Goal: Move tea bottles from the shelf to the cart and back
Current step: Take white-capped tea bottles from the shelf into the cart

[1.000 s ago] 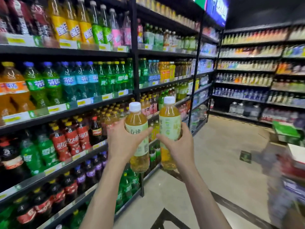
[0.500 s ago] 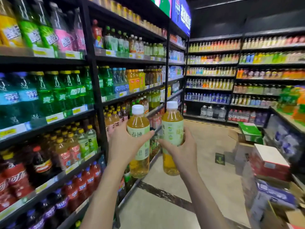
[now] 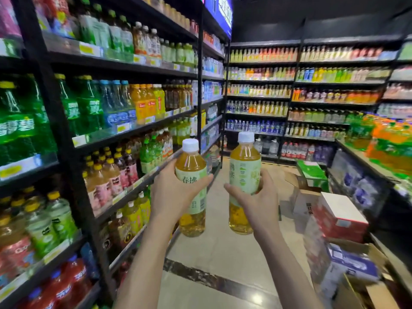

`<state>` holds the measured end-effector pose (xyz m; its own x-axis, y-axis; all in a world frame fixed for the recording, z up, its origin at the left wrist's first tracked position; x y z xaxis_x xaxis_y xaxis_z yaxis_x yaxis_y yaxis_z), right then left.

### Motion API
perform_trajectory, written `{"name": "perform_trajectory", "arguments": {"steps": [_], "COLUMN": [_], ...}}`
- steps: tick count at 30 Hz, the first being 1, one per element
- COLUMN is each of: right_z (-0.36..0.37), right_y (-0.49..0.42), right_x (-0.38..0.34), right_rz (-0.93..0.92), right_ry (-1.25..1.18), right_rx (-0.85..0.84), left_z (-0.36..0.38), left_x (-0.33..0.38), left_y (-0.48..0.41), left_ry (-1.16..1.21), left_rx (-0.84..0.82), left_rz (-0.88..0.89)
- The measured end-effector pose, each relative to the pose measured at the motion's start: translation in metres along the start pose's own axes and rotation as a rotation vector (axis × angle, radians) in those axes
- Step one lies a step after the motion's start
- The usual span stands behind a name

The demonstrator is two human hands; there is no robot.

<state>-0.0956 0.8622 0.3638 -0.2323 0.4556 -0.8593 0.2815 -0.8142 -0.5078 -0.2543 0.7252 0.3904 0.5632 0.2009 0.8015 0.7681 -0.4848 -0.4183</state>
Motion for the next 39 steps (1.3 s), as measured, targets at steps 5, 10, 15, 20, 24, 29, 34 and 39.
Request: {"name": "perform_trajectory", "arguments": {"steps": [5,10,15,20,24,29,34,39], "right_z": [0.011,0.024,0.033,0.046,0.057,0.078,0.103,0.133], "right_y": [-0.045,-0.1,-0.169,-0.237,-0.278,-0.317,-0.361,-0.408], "right_x": [0.036,0.078,0.118,0.153,0.174,0.201,0.226,0.258], "right_rz": [0.004,0.02,0.04,0.024,0.028,0.022,0.041,0.042], "right_ry": [0.032,0.02,-0.037,-0.07,-0.145,-0.154,-0.196,-0.192], "right_rx": [-0.005,-0.039,-0.085,-0.157,-0.172,-0.218,-0.228,-0.248], "left_z": [0.039,0.08,0.121,0.163,0.193,0.221,0.241,0.256], "left_x": [-0.008,-0.019,-0.018,-0.015,-0.023,-0.031,-0.047,-0.069], "left_y": [-0.042,-0.09,-0.143,-0.197,-0.231,-0.267,-0.313,-0.366], "left_ry": [-0.021,-0.038,-0.068,-0.09,-0.072,-0.068,-0.124,-0.124], "left_rx": [-0.007,0.003,0.027,0.119,0.195,0.232,0.248,0.267], "left_rz": [-0.01,-0.037,-0.056,-0.088,-0.104,-0.13,-0.136,-0.137]}}
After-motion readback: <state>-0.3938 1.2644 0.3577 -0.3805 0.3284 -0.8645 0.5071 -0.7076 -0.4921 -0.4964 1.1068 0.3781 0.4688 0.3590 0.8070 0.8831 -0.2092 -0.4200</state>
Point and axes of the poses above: each hand's wrist, its own y-axis away from the middle knuckle, its own z-axis out of the palm, x = y × z, the point moved 5 cm from there along -y, towards the middle knuckle, and after that the axes turned 7 degrees about -y, right-handed, at the moved point
